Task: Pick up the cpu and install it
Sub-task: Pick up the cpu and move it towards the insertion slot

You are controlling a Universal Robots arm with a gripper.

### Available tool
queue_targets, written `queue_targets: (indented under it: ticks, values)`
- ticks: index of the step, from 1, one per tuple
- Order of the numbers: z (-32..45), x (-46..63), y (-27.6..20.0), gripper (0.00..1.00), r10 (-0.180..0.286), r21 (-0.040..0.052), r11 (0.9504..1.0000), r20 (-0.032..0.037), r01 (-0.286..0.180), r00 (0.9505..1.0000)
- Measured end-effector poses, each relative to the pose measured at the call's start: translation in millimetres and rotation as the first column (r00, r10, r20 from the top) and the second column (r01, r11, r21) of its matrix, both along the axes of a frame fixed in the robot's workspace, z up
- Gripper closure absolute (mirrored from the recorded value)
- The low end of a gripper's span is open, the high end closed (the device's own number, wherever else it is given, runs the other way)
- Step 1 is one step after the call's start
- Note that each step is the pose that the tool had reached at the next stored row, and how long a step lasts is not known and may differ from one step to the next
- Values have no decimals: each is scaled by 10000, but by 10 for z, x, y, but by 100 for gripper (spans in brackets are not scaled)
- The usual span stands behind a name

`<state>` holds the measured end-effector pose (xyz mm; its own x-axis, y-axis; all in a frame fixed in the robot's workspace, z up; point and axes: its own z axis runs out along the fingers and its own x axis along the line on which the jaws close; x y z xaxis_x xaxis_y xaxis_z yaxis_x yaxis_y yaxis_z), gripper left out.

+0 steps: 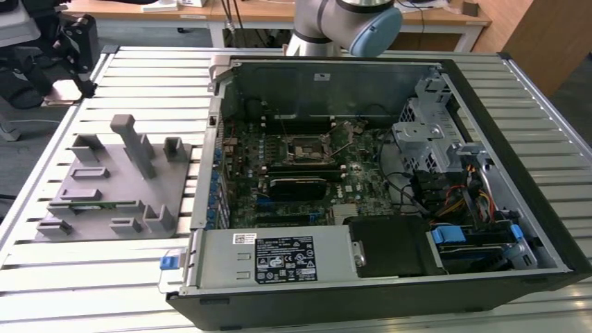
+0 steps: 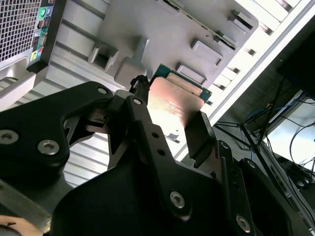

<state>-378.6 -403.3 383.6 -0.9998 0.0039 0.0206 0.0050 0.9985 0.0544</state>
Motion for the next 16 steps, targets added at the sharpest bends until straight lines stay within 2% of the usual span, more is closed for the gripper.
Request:
queue_targets:
  ticks: [16]
  values:
    - [-16,162,0,46,0,0,10000,0,0,10000]
